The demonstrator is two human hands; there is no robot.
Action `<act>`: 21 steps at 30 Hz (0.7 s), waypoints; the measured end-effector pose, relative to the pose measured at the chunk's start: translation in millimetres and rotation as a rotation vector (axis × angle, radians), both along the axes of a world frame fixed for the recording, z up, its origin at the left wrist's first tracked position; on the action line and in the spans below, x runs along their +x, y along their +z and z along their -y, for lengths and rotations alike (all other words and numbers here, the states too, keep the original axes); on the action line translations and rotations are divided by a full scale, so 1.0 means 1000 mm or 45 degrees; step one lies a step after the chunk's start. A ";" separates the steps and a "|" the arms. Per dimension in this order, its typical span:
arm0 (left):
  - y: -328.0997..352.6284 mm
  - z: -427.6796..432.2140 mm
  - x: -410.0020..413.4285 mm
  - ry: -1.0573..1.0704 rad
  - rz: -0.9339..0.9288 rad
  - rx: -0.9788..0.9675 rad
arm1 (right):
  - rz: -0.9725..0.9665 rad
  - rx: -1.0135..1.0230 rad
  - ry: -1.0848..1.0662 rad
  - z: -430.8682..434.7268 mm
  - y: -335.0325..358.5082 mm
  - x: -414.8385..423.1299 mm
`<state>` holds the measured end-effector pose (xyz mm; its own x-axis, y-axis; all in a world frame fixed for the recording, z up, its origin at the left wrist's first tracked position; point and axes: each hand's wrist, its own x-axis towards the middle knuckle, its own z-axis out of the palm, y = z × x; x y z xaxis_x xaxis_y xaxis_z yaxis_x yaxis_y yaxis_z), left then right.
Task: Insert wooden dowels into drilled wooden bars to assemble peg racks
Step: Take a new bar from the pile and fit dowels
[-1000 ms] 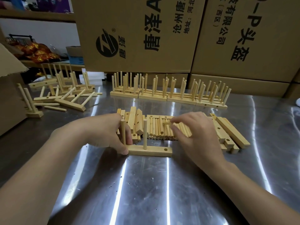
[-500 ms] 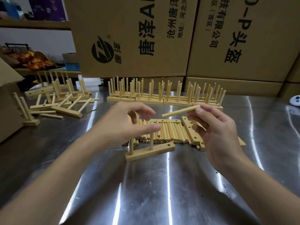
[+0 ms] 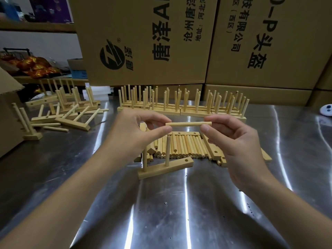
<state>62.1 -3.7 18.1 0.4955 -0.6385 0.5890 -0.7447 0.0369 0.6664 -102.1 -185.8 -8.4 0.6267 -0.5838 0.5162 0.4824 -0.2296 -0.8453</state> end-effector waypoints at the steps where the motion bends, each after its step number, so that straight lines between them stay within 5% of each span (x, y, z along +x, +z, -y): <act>1: 0.000 0.000 0.001 0.006 -0.008 0.004 | 0.004 -0.011 0.004 0.000 0.000 0.000; 7: 0.004 -0.003 0.007 0.006 -0.083 -0.026 | -0.075 -0.155 -0.032 0.003 -0.003 -0.002; 15: 0.003 0.004 -0.008 -0.140 -0.135 -0.024 | -0.414 -1.016 -0.285 -0.008 -0.013 0.000; 21: 0.002 0.006 -0.012 -0.213 -0.037 0.063 | -0.453 -0.813 -0.154 -0.009 -0.018 0.004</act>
